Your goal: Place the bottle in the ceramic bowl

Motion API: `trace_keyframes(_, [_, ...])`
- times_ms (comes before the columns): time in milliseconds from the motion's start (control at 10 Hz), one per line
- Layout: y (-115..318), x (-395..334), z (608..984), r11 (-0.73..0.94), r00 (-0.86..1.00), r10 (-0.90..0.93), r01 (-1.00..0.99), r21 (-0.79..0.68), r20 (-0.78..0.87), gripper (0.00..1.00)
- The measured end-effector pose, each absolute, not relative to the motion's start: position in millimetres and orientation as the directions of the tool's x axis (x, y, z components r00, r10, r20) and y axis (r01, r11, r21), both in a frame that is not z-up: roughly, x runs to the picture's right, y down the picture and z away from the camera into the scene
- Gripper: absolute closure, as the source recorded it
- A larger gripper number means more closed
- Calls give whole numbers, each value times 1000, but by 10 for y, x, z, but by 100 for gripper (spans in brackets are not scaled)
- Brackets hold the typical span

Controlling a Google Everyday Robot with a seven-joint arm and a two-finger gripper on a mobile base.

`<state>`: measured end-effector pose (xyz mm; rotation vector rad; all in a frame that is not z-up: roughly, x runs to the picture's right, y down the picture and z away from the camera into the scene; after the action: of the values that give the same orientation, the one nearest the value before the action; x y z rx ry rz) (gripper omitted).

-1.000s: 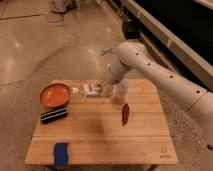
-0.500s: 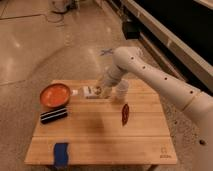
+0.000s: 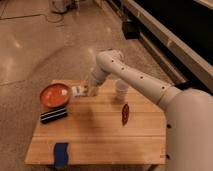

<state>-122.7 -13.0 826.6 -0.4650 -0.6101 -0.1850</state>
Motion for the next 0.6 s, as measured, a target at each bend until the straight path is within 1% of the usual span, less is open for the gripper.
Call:
trace_keyframes(300, [-250,-1693,8471,888,768,-33,317,-334,640,100])
trace_keyframes(600, [-276,-2154,8650,886,724,-57,355,-300,687,100])
